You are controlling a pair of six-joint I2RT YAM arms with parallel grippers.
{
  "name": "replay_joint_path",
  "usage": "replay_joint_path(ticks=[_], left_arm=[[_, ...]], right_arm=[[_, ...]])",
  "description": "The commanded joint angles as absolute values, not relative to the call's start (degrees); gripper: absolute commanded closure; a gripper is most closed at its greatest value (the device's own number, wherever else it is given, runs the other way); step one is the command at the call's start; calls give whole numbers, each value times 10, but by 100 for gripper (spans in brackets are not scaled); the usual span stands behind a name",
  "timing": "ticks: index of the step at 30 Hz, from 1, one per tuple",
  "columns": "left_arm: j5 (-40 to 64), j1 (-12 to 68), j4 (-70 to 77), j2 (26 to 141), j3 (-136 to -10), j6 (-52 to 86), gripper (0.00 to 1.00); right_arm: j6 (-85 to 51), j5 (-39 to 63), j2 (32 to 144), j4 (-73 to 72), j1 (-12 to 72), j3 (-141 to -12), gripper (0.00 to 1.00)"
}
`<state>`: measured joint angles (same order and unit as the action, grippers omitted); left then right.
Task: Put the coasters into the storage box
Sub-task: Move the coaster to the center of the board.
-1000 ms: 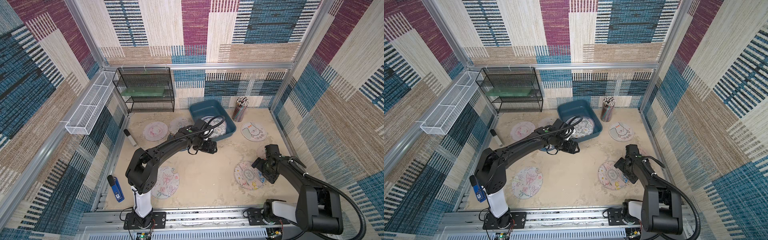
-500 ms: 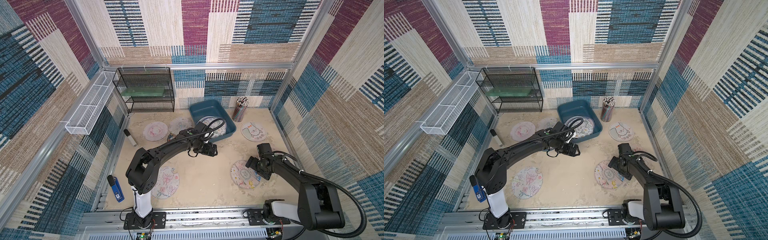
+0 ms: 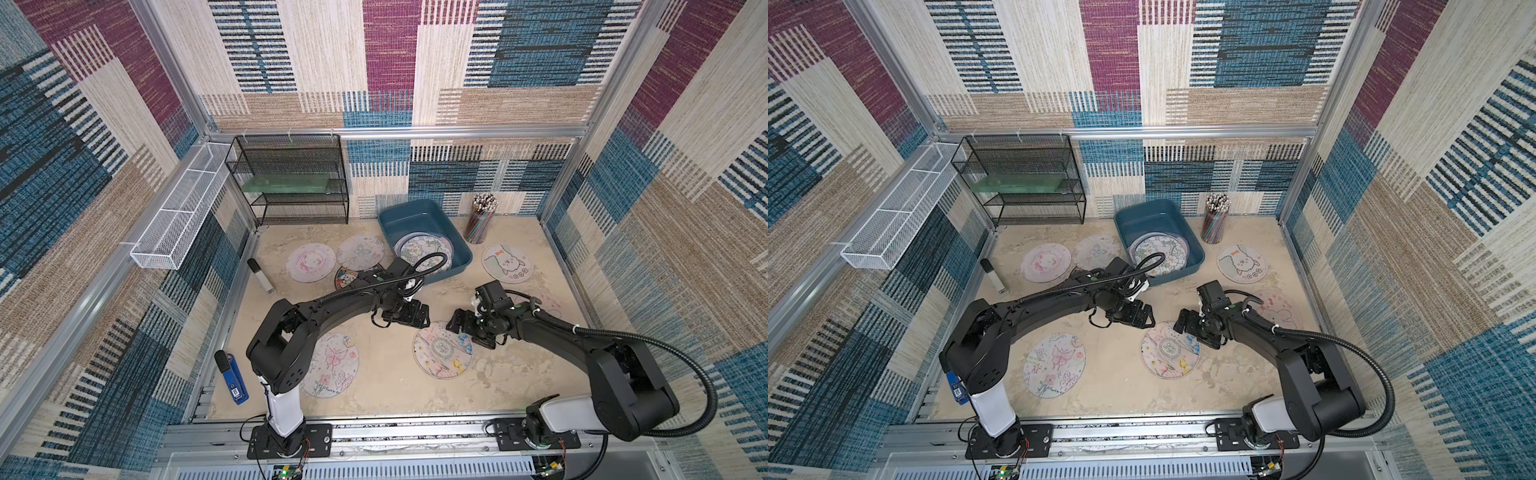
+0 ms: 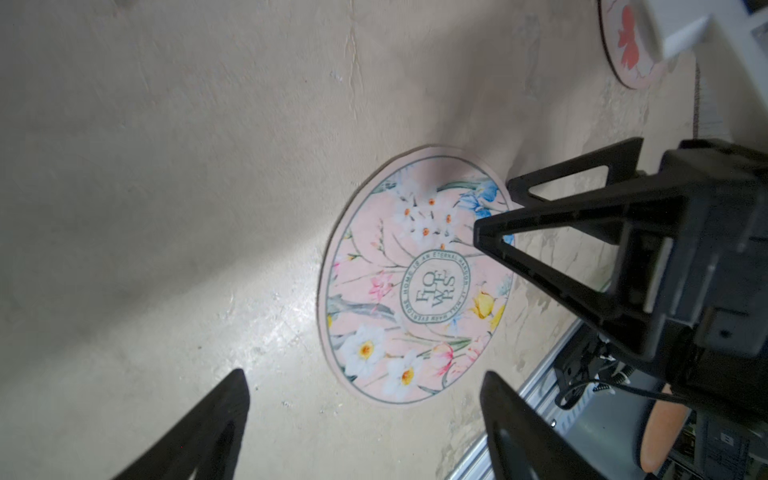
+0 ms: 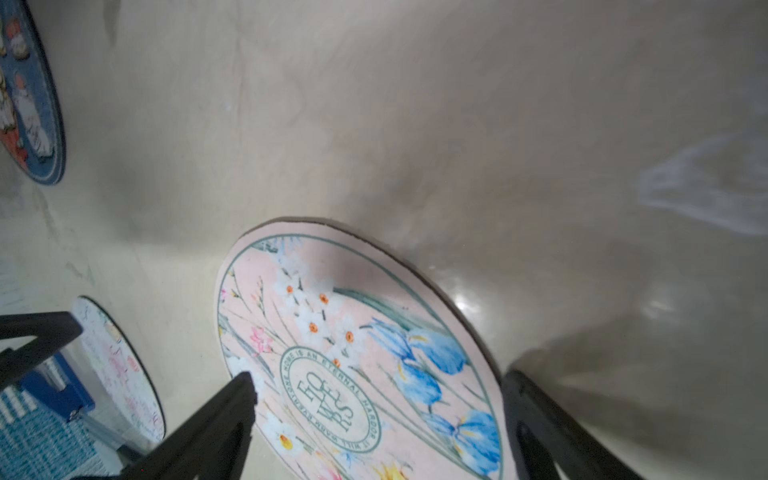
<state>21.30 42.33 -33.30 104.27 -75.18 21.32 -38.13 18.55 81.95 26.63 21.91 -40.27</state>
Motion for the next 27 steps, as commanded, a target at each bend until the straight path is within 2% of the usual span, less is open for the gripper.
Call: replay_joint_path(ticks=[1, 9, 12, 15, 18, 26, 27], left_arm=[[228, 432, -329, 1040, -734, 237, 18], [212, 468, -362, 1043, -705, 251, 19], [208, 475, -372, 1040, -693, 257, 26], [194, 482, -384, 1040, -689, 258, 38], [175, 485, -393, 1041, -687, 262, 45], [90, 499, -428, 1055, -705, 270, 54], [84, 500, -428, 1058, -705, 272, 56]], right_arm=[[-388, 215, 843, 308, 230, -415, 5], [-311, 243, 827, 344, 190, -411, 5], [-286, 266, 817, 346, 181, -398, 5], [-275, 275, 814, 349, 180, -390, 3], [-272, 268, 810, 351, 179, -380, 1], [-273, 249, 806, 355, 184, -371, 7], [-272, 245, 806, 357, 184, -372, 10]])
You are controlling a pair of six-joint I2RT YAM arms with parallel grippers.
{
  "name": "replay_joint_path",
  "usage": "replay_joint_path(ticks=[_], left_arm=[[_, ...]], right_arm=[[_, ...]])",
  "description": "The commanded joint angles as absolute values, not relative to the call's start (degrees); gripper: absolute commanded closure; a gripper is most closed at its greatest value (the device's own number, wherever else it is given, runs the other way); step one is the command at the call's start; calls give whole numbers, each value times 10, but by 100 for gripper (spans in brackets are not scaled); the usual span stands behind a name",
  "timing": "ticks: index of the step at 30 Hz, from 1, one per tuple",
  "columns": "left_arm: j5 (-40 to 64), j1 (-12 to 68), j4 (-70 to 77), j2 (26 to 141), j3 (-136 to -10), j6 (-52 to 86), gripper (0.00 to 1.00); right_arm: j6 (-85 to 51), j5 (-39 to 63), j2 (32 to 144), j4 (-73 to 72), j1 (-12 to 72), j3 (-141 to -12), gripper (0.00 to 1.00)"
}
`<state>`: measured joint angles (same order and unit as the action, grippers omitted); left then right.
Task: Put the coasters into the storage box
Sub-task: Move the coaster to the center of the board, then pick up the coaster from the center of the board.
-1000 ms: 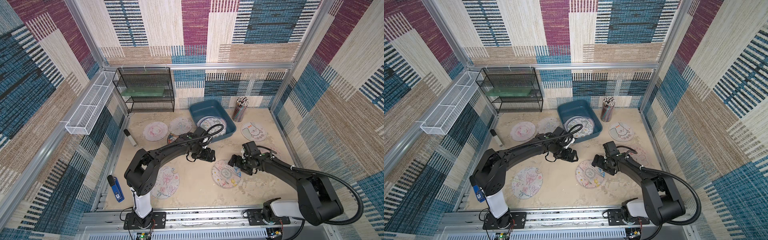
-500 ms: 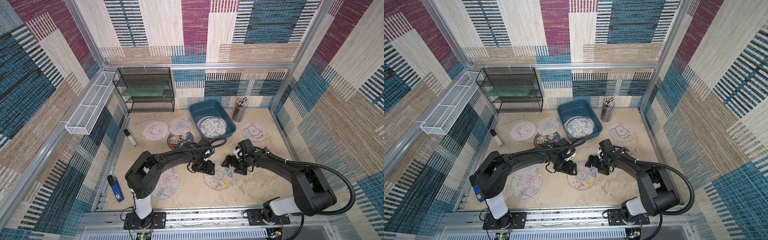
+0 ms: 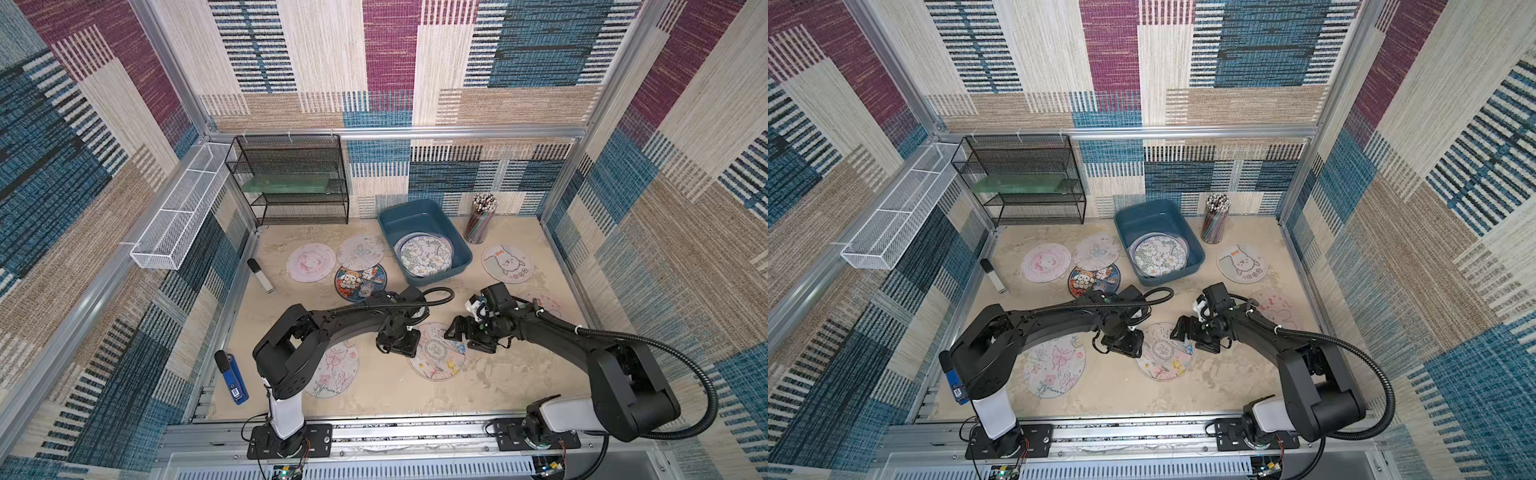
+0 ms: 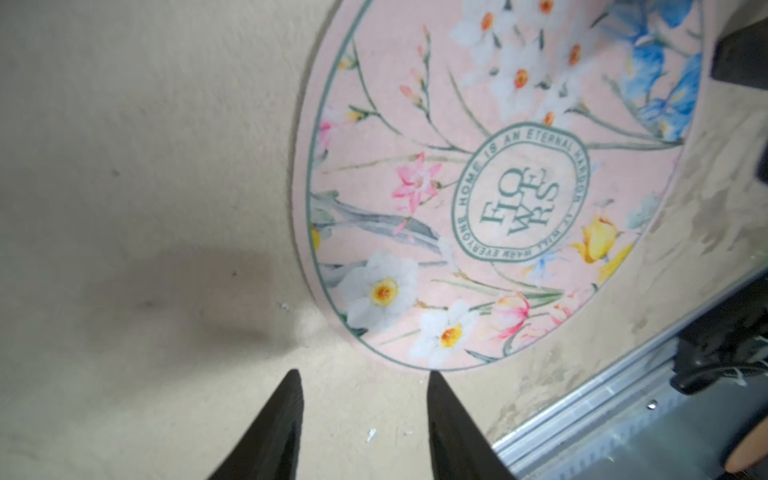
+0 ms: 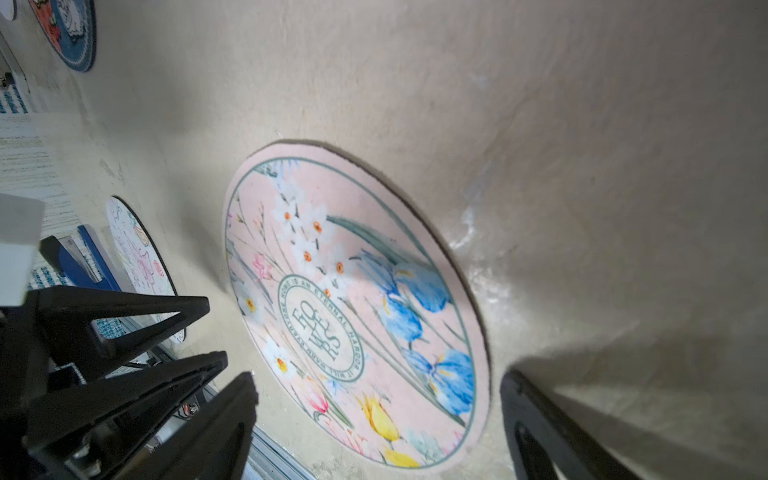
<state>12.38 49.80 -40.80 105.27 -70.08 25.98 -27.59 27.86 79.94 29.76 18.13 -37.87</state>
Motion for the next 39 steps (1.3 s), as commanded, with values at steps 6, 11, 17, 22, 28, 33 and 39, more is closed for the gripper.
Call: replay_joint_path(ticks=[6, 11, 17, 22, 28, 33, 39], left_arm=[[71, 508, -423, 1074, -711, 275, 60], [75, 514, -412, 1084, -714, 283, 61], [80, 516, -403, 1086, -712, 288, 61], [87, 517, -390, 1082, -707, 294, 62], [101, 515, -352, 1063, -686, 309, 62], [107, 515, -327, 1055, -676, 325, 62], [96, 514, -342, 1064, -672, 324, 63]], right_arm=[[-267, 210, 814, 380, 196, -381, 14], [-272, 213, 814, 381, 208, -379, 14], [-281, 213, 818, 378, 221, -374, 15], [-286, 215, 810, 375, 223, -362, 15], [-288, 219, 805, 374, 221, -358, 15], [-287, 223, 808, 373, 220, -359, 17], [-283, 227, 807, 394, 220, -356, 20]])
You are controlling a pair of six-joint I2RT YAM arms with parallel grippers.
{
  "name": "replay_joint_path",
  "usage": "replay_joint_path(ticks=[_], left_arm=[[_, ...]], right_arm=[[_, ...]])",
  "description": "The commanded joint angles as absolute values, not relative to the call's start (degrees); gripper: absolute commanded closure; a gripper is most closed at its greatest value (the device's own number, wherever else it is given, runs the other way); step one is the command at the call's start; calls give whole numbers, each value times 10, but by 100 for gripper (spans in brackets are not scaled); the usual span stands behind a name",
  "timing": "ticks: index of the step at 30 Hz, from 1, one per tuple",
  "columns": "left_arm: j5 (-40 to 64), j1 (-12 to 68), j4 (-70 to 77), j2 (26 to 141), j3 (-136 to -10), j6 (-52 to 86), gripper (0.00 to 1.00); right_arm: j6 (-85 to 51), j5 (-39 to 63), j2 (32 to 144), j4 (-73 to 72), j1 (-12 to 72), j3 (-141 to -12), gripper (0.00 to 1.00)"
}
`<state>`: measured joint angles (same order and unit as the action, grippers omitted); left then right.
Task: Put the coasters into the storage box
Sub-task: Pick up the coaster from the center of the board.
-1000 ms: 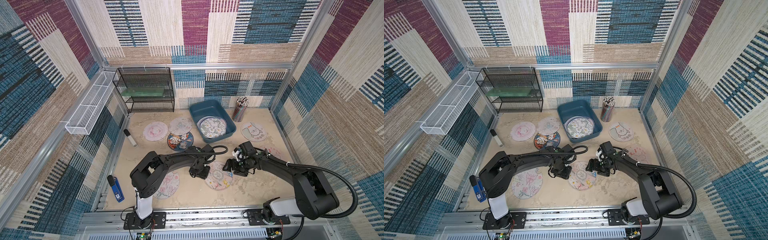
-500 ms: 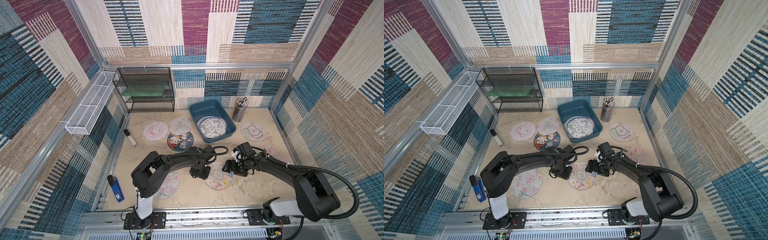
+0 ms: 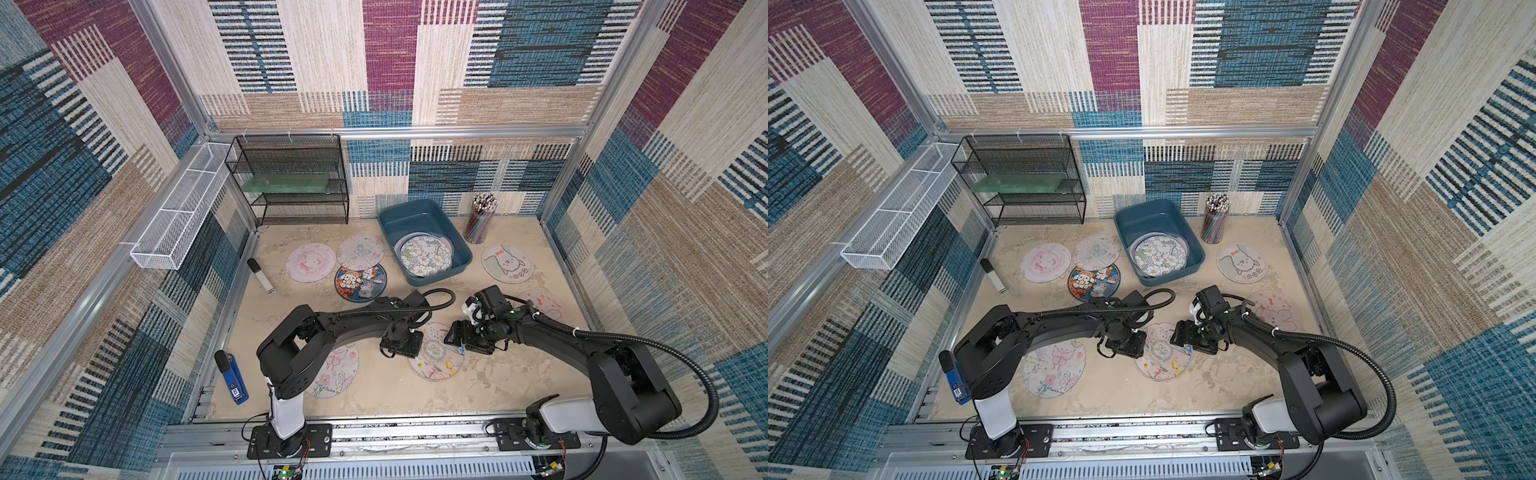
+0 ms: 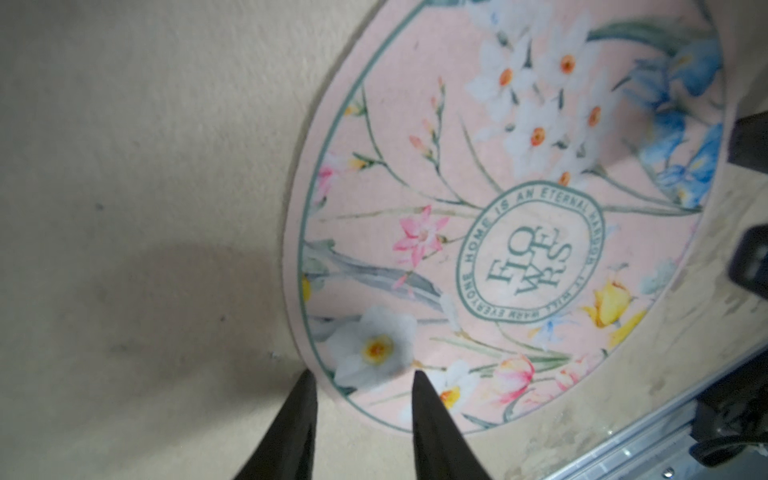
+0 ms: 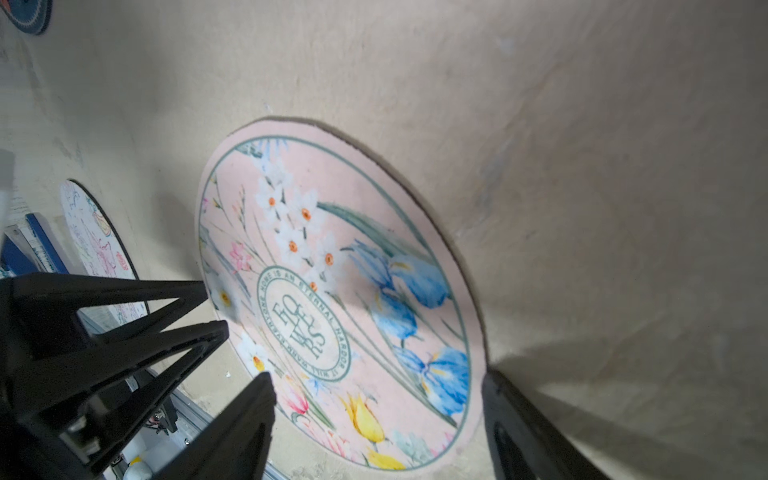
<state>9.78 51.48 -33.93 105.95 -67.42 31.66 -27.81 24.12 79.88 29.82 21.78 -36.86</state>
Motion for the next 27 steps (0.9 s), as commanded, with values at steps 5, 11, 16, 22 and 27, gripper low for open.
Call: replay_joint_path(ticks=[5, 11, 16, 22, 27], left_arm=[[98, 515, -337, 1064, -668, 324, 64], [102, 515, -339, 1071, -673, 320, 64], [103, 515, -342, 1070, -671, 316, 64], [106, 514, -342, 1072, -672, 312, 64], [109, 514, -337, 1070, -668, 313, 65]], right_arm=[[-275, 235, 803, 402, 219, -359, 21], [-267, 215, 810, 428, 212, -360, 23], [-255, 195, 807, 456, 204, -368, 23], [-259, 215, 812, 446, 209, -369, 23], [-265, 238, 818, 423, 217, -359, 24]])
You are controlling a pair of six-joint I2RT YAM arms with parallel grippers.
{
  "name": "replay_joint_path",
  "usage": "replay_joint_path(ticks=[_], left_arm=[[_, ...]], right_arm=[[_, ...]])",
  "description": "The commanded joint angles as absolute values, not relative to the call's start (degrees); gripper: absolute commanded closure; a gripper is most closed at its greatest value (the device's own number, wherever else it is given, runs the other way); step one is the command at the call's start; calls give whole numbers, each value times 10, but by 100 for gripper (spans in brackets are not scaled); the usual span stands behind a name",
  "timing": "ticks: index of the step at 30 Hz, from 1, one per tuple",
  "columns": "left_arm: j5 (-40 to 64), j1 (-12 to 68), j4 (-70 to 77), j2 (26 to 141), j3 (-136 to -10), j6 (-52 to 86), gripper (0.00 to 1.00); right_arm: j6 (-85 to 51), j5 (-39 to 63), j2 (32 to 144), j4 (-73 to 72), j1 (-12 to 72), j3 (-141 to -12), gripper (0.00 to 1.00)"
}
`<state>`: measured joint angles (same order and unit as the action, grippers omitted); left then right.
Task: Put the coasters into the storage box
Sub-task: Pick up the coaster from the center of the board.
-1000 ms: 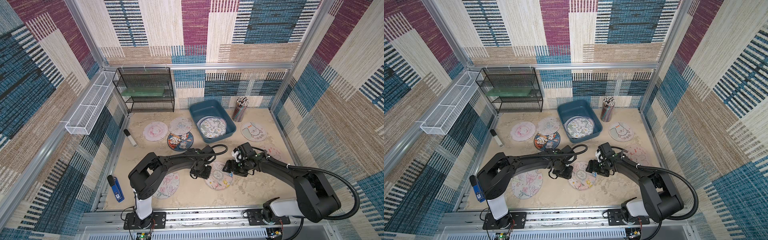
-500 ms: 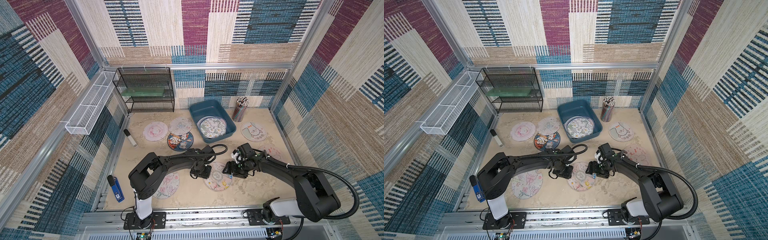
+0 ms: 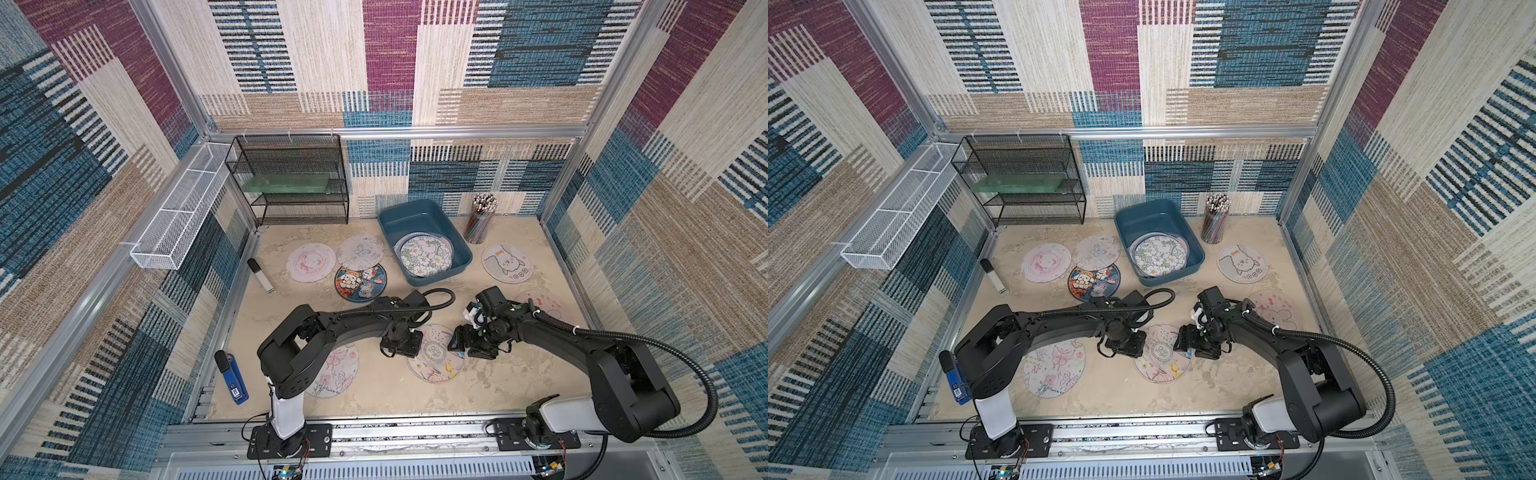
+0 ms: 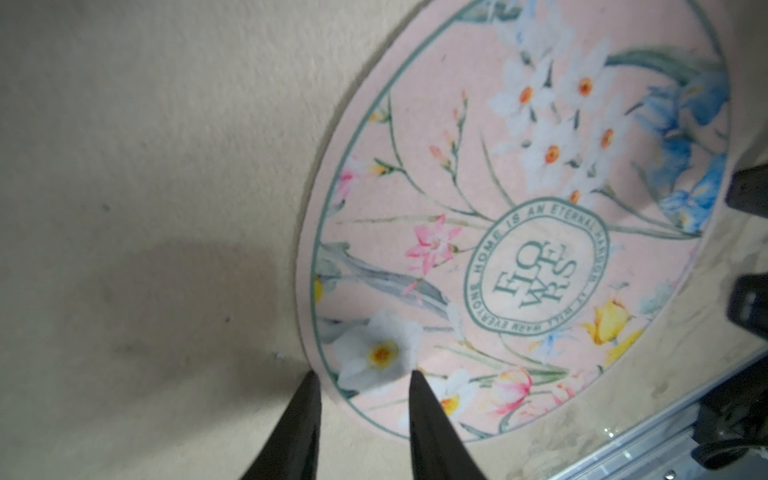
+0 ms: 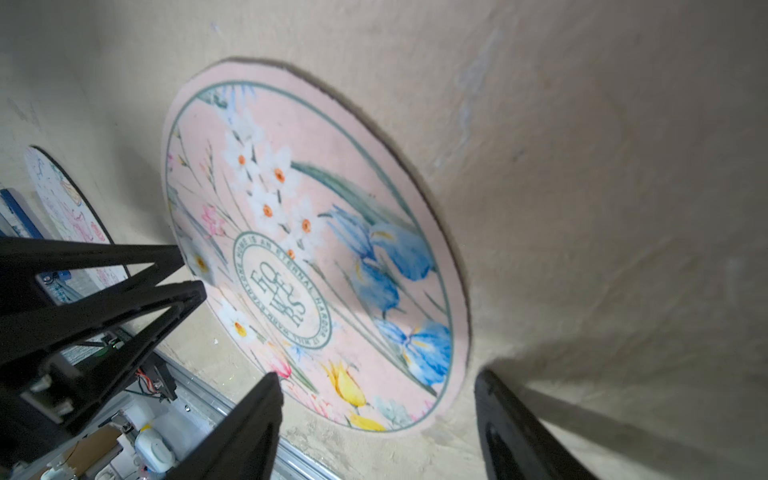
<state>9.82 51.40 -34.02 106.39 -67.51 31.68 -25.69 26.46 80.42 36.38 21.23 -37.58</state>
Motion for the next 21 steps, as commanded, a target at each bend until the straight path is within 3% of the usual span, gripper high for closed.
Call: replay_joint_path(ticks=[1, 21], left_arm=[[110, 514, -337, 1070, -669, 312, 65], [125, 514, -340, 1078, -669, 303, 65]], right_arm=[[-267, 241, 818, 418, 219, -356, 24], [-335, 261, 802, 327, 214, -350, 24]])
